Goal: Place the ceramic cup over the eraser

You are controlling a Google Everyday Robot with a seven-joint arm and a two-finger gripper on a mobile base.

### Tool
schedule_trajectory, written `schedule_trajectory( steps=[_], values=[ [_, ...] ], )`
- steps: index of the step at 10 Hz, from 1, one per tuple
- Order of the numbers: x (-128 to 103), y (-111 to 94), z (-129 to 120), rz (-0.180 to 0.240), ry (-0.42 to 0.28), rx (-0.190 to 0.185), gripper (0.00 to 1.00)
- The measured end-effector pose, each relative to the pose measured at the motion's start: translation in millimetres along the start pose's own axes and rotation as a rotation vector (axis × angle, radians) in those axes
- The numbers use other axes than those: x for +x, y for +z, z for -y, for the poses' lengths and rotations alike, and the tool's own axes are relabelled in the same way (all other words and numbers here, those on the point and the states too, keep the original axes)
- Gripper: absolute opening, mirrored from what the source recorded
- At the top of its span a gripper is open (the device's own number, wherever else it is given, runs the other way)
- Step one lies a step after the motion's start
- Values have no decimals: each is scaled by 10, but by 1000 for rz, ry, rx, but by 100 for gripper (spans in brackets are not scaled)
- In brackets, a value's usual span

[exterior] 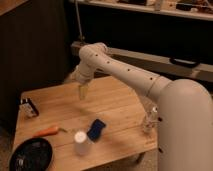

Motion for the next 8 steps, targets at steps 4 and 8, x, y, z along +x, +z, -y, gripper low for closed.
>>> schedule_trajectory(
  steps=[4, 8],
  values=[
    [-4, -24, 25, -32, -1, -8, 80],
    [-3, -20, 26, -32, -1, -7, 80]
  ],
)
